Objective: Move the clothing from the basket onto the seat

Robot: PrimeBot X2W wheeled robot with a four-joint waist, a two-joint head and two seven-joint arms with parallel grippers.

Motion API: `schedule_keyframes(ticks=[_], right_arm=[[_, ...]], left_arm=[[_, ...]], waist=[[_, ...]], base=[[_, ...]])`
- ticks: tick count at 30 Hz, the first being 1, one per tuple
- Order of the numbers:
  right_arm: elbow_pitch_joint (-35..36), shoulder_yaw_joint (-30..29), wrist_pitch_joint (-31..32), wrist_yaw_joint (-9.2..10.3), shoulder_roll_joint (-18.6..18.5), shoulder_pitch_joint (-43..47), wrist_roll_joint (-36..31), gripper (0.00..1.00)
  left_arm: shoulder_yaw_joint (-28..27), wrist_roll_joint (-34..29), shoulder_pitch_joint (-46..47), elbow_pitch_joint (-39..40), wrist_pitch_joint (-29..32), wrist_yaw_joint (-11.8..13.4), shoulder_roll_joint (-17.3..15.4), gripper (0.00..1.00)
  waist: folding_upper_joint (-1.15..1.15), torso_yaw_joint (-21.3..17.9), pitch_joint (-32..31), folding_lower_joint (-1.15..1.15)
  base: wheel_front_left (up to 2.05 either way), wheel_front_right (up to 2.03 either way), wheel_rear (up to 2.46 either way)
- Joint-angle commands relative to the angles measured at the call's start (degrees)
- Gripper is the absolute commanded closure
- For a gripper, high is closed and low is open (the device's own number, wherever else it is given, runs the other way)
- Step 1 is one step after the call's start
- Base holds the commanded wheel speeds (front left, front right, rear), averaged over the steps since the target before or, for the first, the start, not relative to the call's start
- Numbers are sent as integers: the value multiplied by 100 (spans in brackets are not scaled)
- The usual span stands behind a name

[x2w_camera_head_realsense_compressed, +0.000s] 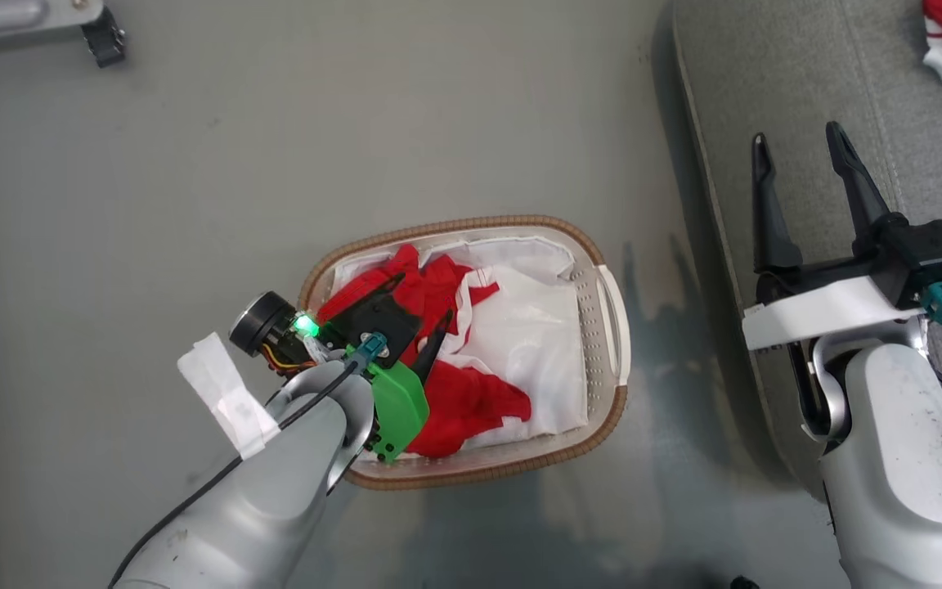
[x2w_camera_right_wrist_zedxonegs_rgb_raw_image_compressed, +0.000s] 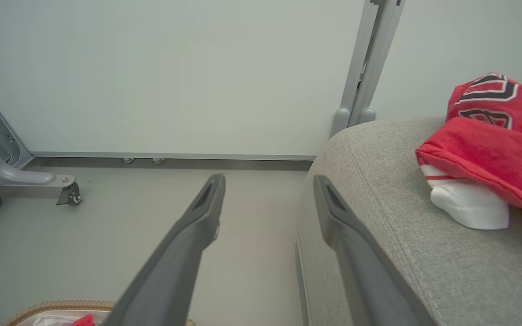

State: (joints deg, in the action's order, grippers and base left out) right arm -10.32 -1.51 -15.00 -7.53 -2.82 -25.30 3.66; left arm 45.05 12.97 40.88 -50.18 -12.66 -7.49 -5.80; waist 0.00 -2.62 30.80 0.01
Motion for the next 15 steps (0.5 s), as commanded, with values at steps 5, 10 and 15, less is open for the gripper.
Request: schedule_keyframes(ticks=[5,10,15], right_arm=[[90,59,-28,8,-15,-280,60,0],[156,140,-28,8,-13,-442,196,0],[198,236,-28,8,-14,-543,130,0]], left_arm=[[686,312,454,-711,220,6,32,0],[1149,471,704,-1200,297,7,21,0],[1330,278,978,-1738,317,119,-45,0]], waist=[[0,-401,997,-1],[0,-529,1303,-1],[0,-617,1510,-1]], base=[[0,0,0],[0,0,0],[0,0,0]])
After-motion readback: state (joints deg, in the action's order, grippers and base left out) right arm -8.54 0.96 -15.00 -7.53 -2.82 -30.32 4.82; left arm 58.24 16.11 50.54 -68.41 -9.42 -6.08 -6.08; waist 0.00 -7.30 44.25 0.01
